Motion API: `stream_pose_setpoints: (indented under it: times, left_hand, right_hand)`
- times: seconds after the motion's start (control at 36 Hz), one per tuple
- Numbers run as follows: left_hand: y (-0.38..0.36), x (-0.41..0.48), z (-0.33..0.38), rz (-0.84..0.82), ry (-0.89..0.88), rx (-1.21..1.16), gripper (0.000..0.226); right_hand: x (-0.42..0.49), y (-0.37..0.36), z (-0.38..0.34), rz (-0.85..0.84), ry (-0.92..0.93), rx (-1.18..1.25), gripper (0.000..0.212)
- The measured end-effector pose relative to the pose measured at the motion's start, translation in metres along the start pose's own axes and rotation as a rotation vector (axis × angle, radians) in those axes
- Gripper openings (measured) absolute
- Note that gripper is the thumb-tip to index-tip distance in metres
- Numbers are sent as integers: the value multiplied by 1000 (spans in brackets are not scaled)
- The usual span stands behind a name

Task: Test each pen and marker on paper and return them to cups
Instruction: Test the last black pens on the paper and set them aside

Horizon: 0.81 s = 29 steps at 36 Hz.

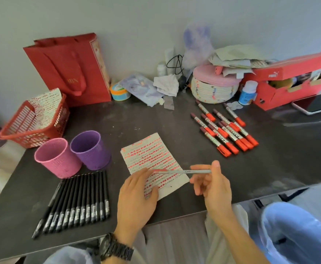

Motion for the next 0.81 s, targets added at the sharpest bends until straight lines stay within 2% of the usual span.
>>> stream_pose_setpoints:
  times: [0.22,0.25,0.36,0.44,0.53,0.58,0.64,0.75,0.81]
  left_hand:
    - [2,-3,3,-119,-47,-30,45]
    - [2,-4,4,-118,-52,-34,42]
    - [3,-8,10,-78,-69,-61,40]
    - [3,-2,20,-51,-109,-20,44]
    - [2,16,43,-52,-207,31,47]
    - [-4,30,63,-118,-252,90,44]
    - [-14,44,87,-209,-313,165,54]
    - [-46,62,133,-368,-511,308,65]
    - [-65,66,153,-433,-612,362,68]
  right_hand:
    - [-21,28,-2,-91,-14,60,26]
    - [-24,34,-2,-92,-19,79,24]
    - [-45,66,3,-58,-53,138,40]
    - [-66,103,9,76,-46,192,34]
    - [-90,146,20,308,-73,245,28]
    - [-106,172,27,433,-114,244,28]
    - [-120,199,39,560,-157,254,33]
    - [-140,246,84,812,-279,220,24]
    - [-147,265,116,897,-357,232,28]
Point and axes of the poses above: each hand's wrist, its own x-axis towards the middle knuckle, its own y-axis out of the back of the hand, z = x × y, the point moved 4 cm from there along x, towards the middle knuckle, and after that the axes turned 10 degrees about -z, right-handed, at the moved point
